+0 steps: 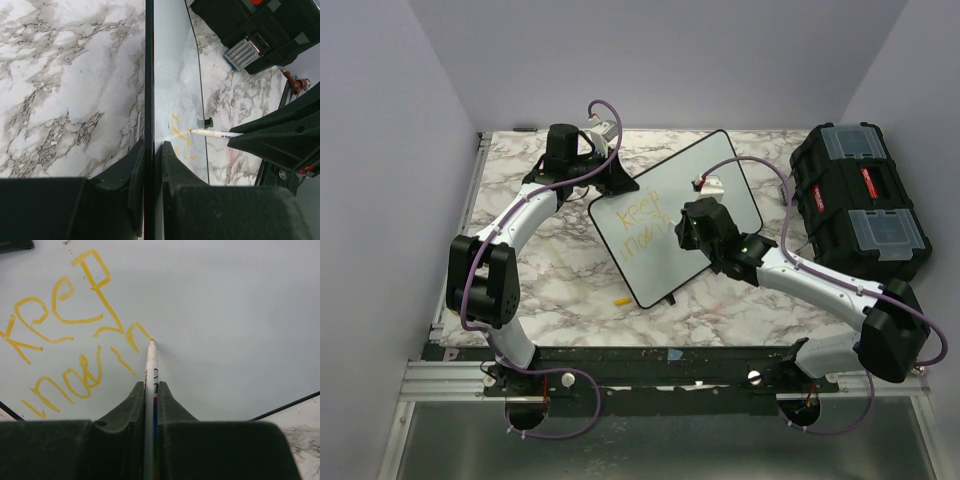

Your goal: Write a sentence on the whiteboard

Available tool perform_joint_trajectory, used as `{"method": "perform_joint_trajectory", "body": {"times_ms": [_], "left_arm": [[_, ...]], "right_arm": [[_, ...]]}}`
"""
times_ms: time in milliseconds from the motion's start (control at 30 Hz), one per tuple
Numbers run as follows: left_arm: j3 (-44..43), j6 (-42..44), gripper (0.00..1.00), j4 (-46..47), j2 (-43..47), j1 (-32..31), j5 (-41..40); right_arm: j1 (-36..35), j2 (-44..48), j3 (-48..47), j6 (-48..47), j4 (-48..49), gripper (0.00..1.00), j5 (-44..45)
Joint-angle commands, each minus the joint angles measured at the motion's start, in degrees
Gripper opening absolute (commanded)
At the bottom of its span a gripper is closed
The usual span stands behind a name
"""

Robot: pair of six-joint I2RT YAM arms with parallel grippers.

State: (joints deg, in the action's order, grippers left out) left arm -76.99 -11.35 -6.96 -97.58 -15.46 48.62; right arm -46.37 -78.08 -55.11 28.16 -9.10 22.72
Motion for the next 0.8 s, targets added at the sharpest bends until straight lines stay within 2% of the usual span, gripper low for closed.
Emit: {"method": "perform_joint_trajectory", "body": {"times_ms": [0,333,767], "left_arm": [[1.4,6.2,0.00,-3.2,-0.7,-2.3,3.3],[1.4,6.3,0.00,-3.3,-0.7,-2.3,3.4],[1.3,6.2,0.00,-3.3,-0.8,-2.3,3.5]], "right_arm": [[0.5,-0.5,1.2,0.7,-2.8,0.01,-1.6],[0.7,2.7,-1.5,-0.7,-4.1,0.01,0.4],[2.7,0.8,-5.1,-2.0,-3.4,0.01,0.5]]}}
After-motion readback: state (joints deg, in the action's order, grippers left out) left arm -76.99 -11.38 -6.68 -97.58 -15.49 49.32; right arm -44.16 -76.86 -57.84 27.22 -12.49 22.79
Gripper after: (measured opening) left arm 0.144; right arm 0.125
